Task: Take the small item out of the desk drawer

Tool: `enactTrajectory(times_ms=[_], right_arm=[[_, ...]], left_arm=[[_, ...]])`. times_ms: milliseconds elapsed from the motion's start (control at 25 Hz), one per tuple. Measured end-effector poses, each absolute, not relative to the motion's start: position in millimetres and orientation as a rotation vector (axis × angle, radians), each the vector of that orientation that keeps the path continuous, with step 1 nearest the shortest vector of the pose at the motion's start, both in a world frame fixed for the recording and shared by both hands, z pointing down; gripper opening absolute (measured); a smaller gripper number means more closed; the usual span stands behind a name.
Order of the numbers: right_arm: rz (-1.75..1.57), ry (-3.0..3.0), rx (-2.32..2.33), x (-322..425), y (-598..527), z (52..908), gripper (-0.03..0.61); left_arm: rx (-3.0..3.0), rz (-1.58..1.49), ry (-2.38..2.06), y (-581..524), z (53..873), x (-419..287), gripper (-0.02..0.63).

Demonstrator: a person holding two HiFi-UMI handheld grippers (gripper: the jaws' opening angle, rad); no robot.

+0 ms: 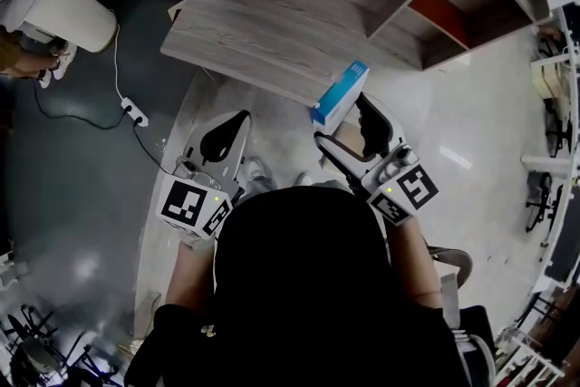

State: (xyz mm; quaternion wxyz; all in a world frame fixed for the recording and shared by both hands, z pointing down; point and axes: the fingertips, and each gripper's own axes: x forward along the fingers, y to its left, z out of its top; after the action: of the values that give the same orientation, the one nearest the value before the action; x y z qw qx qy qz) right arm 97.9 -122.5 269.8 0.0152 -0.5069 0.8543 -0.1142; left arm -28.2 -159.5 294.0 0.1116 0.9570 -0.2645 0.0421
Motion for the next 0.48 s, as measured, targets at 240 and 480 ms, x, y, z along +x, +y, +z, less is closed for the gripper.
enactTrajectory(times_ms=[240,480], right_arm=[[-0.329,2.630,-1.550,96.3,-125.9,261.6,0.397],[-0.297,2.608,-1.560,100.9,-127.3,260.2,0.396]], left_arm=[[2.824,0.134,-0.767,-162.0,291.3,-26.1,0.009],[2.838,0.154,-0.743,-162.3,291.9,-19.4,0.009]])
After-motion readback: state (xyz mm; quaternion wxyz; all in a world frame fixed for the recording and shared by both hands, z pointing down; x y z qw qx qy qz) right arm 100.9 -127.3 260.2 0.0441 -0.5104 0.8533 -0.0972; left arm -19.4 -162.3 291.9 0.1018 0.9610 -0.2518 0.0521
